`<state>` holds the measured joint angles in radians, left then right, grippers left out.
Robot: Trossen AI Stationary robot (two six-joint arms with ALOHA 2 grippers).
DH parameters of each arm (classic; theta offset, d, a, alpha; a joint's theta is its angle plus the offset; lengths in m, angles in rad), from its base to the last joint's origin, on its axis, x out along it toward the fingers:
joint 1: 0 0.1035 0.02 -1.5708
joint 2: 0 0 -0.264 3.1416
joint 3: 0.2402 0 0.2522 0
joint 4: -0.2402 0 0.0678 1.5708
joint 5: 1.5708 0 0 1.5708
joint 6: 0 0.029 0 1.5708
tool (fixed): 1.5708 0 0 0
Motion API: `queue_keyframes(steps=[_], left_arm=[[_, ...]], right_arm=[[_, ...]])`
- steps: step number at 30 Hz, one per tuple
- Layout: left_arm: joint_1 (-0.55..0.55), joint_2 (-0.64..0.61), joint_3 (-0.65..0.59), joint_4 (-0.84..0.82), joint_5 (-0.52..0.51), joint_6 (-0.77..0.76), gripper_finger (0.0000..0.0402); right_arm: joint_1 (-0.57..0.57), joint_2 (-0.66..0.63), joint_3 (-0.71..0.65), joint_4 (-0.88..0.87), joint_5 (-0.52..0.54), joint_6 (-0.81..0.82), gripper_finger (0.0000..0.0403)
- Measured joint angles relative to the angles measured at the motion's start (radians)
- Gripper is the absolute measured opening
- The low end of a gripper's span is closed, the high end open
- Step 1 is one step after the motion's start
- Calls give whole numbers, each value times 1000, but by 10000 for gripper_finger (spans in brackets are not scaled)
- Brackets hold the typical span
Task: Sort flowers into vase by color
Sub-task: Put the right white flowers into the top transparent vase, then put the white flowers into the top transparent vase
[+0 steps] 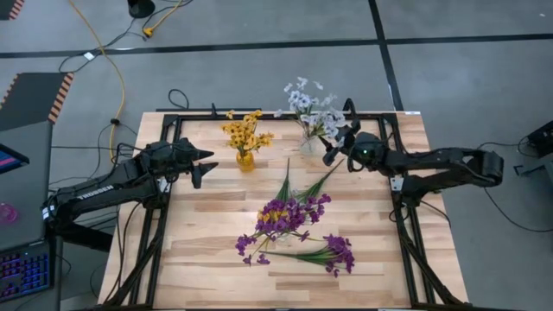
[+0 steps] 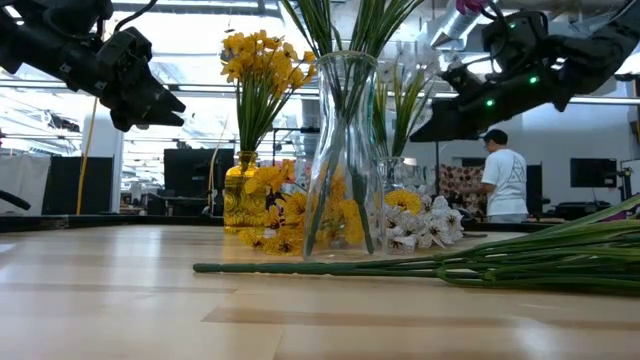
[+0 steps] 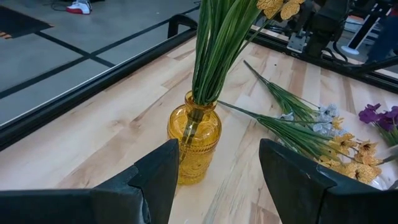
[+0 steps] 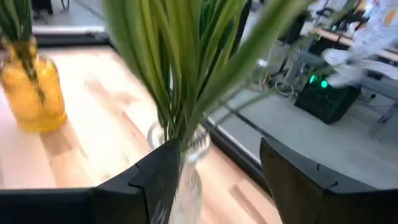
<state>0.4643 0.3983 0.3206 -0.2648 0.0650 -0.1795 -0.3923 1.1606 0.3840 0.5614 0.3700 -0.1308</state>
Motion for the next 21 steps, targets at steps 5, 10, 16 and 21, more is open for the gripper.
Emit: queue_keyframes(steps=[5,10,16,21], left_arm=[[0,0,0,0,0,0,210],[0,0,0,0,0,0,210],[0,0,0,0,0,0,210],[0,0,0,0,0,0,210]], right_arm=[[1,-115,0,-181,0,28,249],[10,-228,1,-358,-1,82,249],[83,-313,78,-688,-5,82,249],[176,-317,164,-896,-6,101,249]])
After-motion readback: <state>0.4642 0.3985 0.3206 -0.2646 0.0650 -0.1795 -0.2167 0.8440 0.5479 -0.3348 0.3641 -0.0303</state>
